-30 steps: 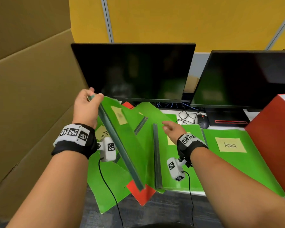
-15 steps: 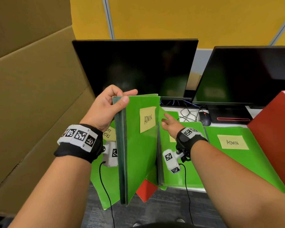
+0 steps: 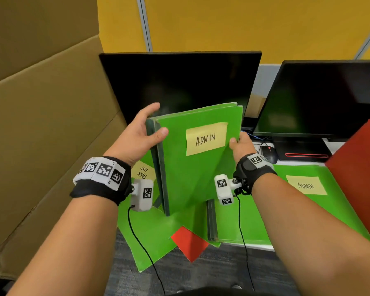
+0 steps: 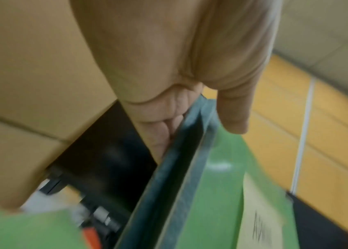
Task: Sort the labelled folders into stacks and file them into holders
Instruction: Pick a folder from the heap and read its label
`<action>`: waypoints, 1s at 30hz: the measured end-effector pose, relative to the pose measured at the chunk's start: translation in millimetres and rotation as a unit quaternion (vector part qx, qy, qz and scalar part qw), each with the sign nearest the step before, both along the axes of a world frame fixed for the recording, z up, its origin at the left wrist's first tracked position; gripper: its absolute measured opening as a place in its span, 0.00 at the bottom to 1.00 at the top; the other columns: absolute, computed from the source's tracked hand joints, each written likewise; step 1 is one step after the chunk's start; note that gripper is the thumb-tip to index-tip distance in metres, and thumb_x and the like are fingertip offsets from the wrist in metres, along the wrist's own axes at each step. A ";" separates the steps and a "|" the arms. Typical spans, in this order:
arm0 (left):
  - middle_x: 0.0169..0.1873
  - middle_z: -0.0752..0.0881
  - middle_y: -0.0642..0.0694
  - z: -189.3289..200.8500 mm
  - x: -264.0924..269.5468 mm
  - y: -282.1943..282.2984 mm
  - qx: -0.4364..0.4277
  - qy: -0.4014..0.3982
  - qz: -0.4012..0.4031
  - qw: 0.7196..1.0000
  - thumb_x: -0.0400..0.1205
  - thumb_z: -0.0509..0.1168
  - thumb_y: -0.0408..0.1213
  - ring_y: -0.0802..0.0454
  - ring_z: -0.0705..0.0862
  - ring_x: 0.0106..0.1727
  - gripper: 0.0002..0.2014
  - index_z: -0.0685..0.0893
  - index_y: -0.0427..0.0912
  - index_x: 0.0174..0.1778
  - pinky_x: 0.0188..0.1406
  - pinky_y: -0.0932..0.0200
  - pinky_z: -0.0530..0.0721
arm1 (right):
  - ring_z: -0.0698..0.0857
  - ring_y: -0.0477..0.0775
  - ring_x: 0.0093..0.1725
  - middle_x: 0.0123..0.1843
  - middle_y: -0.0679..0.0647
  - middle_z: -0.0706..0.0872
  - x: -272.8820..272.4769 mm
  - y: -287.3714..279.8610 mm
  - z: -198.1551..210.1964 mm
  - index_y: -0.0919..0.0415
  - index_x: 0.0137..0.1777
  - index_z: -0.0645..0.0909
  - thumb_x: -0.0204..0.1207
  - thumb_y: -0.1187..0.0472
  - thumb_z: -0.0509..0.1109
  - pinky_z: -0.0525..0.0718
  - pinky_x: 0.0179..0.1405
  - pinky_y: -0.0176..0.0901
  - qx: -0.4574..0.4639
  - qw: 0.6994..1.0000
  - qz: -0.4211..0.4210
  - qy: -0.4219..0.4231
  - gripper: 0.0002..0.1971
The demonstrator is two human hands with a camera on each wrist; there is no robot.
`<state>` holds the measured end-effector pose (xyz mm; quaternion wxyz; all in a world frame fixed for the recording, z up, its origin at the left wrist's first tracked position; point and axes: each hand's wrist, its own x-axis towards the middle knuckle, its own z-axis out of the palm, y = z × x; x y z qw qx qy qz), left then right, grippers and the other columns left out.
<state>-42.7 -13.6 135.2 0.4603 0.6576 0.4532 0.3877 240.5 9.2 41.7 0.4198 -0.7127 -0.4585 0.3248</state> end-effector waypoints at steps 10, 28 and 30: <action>0.62 0.83 0.47 -94.7 10.1 14.7 -0.109 0.094 0.096 0.985 0.81 0.69 0.38 0.47 0.81 0.64 0.20 0.73 0.43 0.67 0.70 0.44 0.76 | 0.83 0.57 0.49 0.53 0.56 0.83 8.7 -12.4 -14.3 0.61 0.63 0.75 0.81 0.63 0.62 0.80 0.48 0.44 0.020 1.000 -0.004 0.015 0.11; 0.50 0.85 0.37 -119.9 62.6 17.3 -0.124 0.196 0.066 0.971 0.85 0.62 0.35 0.42 0.84 0.52 0.07 0.77 0.37 0.56 0.58 0.42 0.84 | 0.76 0.65 0.70 0.70 0.63 0.76 45.3 -39.5 -46.2 0.62 0.74 0.67 0.83 0.67 0.59 0.72 0.68 0.49 -0.118 0.988 -0.064 -0.071 0.20; 0.49 0.84 0.37 -125.4 79.5 13.5 -0.134 0.192 0.047 0.971 0.85 0.62 0.35 0.43 0.84 0.50 0.07 0.76 0.36 0.56 0.57 0.41 0.85 | 0.76 0.66 0.71 0.71 0.64 0.75 61.6 -47.0 -56.2 0.60 0.76 0.66 0.82 0.66 0.60 0.74 0.71 0.53 -0.132 0.984 -0.085 -0.079 0.22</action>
